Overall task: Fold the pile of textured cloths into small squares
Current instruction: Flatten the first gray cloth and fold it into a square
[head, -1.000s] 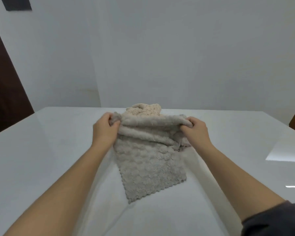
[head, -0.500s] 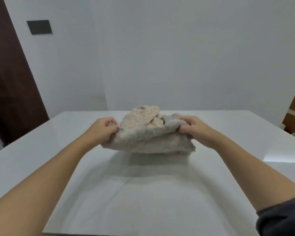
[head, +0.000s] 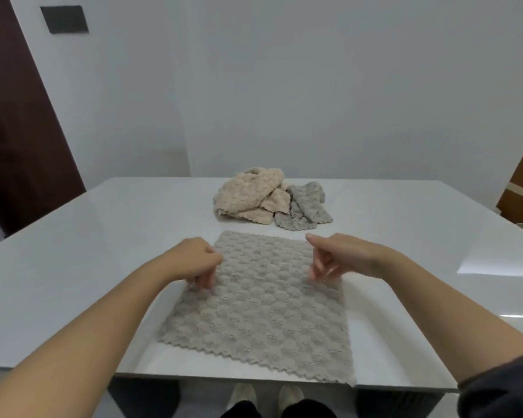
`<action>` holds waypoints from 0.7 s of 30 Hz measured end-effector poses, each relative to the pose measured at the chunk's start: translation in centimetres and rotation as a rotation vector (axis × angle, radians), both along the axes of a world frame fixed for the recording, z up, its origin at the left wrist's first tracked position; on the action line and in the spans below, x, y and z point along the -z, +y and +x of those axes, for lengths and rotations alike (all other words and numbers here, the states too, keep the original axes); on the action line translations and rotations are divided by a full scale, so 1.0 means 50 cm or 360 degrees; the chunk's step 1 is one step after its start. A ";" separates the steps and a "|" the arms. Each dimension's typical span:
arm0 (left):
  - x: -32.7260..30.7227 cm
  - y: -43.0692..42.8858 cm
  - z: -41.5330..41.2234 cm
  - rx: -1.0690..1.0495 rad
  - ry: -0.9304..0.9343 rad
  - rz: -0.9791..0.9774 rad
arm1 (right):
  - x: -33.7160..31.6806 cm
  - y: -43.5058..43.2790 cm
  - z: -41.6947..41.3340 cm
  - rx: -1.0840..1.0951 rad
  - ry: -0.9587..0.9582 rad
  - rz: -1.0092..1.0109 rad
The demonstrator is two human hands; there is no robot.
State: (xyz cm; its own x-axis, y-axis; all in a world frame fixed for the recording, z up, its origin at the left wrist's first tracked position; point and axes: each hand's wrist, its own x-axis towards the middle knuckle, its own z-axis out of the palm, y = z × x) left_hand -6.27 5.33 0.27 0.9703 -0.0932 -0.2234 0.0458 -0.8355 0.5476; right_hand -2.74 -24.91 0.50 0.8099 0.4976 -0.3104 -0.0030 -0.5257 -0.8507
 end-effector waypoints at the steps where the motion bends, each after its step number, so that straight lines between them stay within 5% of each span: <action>1: 0.013 -0.004 0.013 -0.0033 -0.0295 0.0057 | 0.011 0.014 0.006 0.0157 -0.0284 -0.0158; 4: 0.059 -0.033 0.042 0.0173 -0.0573 0.0128 | 0.077 0.065 0.020 0.0294 -0.0874 -0.0760; 8: 0.129 -0.072 0.083 0.0391 -0.0374 0.0602 | 0.152 0.116 0.021 0.0153 -0.0806 -0.1148; 21: 0.155 -0.099 0.139 -0.0050 -0.0278 0.0715 | 0.149 0.110 0.158 0.0009 -0.0985 -0.1156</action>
State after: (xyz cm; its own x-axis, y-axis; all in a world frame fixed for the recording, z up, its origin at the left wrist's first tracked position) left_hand 0.69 0.38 -7.49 0.9977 0.0051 -0.0683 0.0142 -0.9908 0.1348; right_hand 5.14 -19.41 -6.96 0.9360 0.3474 -0.0574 0.3340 -0.9275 -0.1680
